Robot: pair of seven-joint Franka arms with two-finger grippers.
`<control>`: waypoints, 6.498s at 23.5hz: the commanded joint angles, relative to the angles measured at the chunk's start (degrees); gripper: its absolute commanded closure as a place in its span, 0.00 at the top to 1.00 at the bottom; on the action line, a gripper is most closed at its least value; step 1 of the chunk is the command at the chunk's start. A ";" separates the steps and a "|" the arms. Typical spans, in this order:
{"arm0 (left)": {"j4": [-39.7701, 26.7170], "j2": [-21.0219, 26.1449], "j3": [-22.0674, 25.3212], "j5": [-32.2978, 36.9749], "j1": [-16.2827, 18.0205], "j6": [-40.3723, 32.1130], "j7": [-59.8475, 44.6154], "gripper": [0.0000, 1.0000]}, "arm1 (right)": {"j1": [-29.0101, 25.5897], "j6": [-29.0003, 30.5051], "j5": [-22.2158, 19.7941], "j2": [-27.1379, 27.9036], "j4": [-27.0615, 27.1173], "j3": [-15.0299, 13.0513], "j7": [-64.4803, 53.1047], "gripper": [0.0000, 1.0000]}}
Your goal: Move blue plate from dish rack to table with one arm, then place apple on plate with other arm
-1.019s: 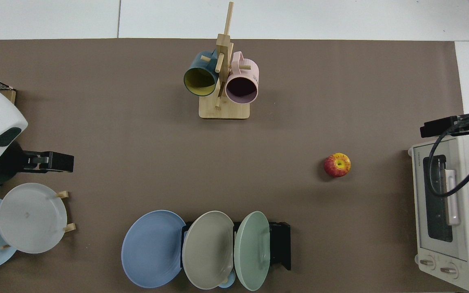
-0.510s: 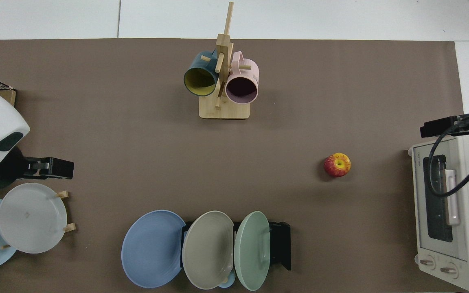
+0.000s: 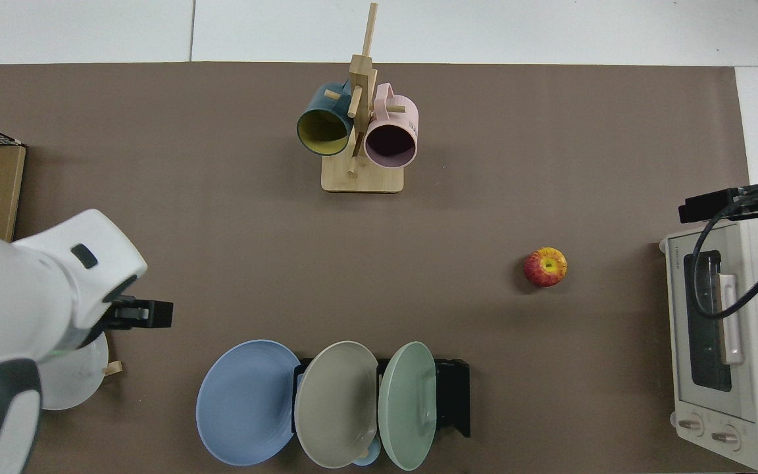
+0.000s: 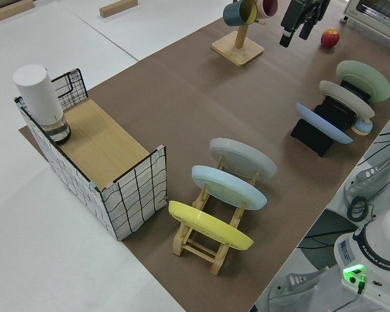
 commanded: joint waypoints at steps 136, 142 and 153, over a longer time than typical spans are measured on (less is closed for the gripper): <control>-3.75 17.64 -10.50 -6.45 6.11 25.85 -11.69 1.00 | 8.86 4.99 0.52 -1.93 -10.88 -0.15 11.79 0.00; 7.67 16.58 -4.08 -6.27 5.06 11.70 -4.67 1.00 | 10.62 7.98 0.61 -1.67 -12.64 0.29 14.24 0.00; 17.45 13.94 8.59 -6.45 1.81 0.60 7.82 1.00 | 23.01 16.50 0.61 4.92 -11.59 0.29 34.44 0.00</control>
